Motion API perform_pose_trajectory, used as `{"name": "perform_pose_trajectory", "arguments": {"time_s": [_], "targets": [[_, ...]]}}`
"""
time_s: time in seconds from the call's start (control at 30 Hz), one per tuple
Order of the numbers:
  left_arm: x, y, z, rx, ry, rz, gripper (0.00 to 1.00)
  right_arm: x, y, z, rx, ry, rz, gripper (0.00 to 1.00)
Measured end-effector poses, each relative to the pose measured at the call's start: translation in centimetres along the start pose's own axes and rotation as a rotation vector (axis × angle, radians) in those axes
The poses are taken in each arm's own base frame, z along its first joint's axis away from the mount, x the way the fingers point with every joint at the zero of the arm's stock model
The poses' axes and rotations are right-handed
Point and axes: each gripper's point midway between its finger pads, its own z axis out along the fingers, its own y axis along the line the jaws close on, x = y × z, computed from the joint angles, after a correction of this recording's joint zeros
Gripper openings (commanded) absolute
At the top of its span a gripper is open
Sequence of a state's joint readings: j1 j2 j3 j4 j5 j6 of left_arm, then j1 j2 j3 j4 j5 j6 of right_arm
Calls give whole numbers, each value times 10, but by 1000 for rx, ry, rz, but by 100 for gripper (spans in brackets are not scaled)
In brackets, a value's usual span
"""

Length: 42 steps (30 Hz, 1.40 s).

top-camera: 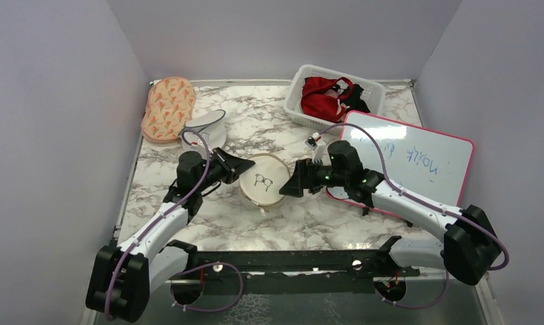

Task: Unzip the laundry bag and remove the bra
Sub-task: Unzip the laundry bag at the center of the board.

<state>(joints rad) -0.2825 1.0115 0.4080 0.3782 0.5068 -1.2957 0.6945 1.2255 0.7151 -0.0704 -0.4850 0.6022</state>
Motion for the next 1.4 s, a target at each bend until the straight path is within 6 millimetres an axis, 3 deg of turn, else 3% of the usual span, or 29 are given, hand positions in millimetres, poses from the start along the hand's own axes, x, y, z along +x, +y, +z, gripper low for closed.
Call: {"name": "perform_pose_trajectory", "arguments": {"time_s": [0.17,0.27,0.33,0.43,0.53,0.57,0.7,0.83,1.0,1.2,1.27,1.4], "targets": [[2,-3,-4,20,-5,-11,0,-2,6,6,-45,-7,28,74],[3,-3,-4,23,-3,-24,0,7,5,13,-85,7,67,61],[3,-5,-4,29,-2,-26,0,16,3,18,-108,28,105,47],[3,-7,-5,39,0,-24,0,22,3,24,-134,48,140,17],[4,-8,-5,43,6,-22,3,19,8,23,-156,42,155,3],[3,-8,-5,45,5,-17,14,16,10,22,-159,35,158,1],[3,-8,-5,54,4,25,67,4,19,10,-151,-13,137,1],[4,-5,-6,52,10,83,92,-16,34,-1,-161,-56,72,1],[-4,8,-8,-84,9,245,99,-36,28,-4,-139,-52,29,1],[-37,-29,-32,-140,-94,616,99,-44,0,-7,-82,0,32,1],[-39,-38,-41,-130,-108,724,98,-49,-8,-9,-76,15,38,1],[-34,-36,-46,-116,-70,901,93,-53,-20,-12,-101,50,61,1]]}}
